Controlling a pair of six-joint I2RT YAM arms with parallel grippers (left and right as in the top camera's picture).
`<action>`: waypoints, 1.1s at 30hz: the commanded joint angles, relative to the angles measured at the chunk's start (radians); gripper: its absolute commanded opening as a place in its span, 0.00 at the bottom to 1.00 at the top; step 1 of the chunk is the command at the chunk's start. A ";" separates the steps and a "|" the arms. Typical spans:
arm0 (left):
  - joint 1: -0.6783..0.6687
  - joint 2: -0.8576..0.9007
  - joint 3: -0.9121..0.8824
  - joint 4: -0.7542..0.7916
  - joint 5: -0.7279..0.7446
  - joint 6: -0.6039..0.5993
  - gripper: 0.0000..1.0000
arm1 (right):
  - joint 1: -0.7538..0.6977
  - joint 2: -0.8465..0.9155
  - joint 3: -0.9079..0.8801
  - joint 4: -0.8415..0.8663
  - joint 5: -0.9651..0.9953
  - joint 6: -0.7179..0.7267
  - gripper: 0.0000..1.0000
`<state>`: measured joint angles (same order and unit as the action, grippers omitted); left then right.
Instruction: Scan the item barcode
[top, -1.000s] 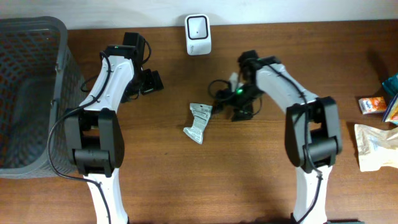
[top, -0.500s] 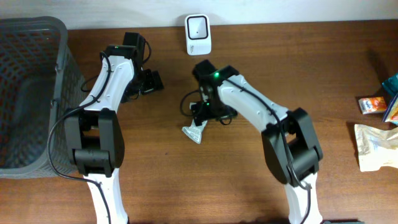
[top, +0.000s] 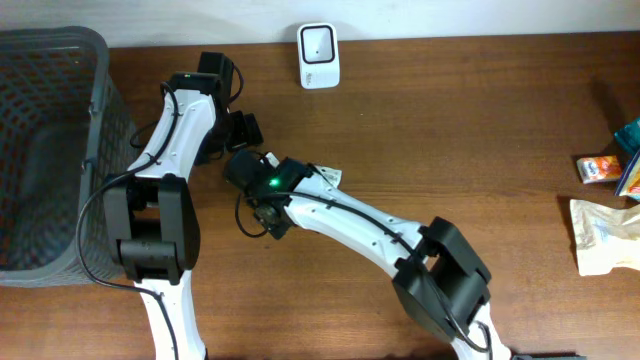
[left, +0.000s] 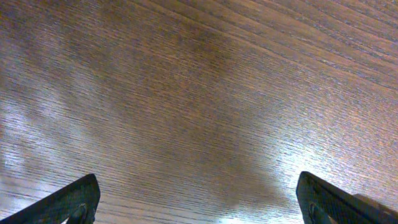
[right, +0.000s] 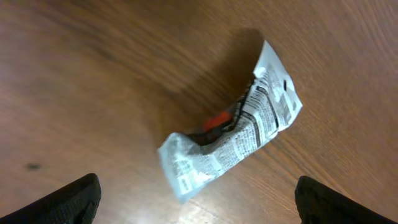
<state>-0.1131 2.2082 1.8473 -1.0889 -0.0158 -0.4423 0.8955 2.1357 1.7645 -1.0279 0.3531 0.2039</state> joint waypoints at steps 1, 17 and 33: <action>-0.005 -0.030 -0.004 -0.001 -0.007 0.002 0.99 | -0.006 0.039 0.003 0.008 0.059 0.060 1.00; -0.005 -0.030 -0.004 -0.001 -0.007 0.002 0.99 | -0.064 0.149 0.001 0.043 0.104 0.067 0.95; -0.005 -0.030 -0.004 -0.001 -0.007 0.002 0.99 | -0.143 0.148 0.002 0.061 -0.005 0.087 0.35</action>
<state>-0.1131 2.2082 1.8473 -1.0889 -0.0158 -0.4423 0.7479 2.2734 1.7645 -0.9710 0.3767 0.2836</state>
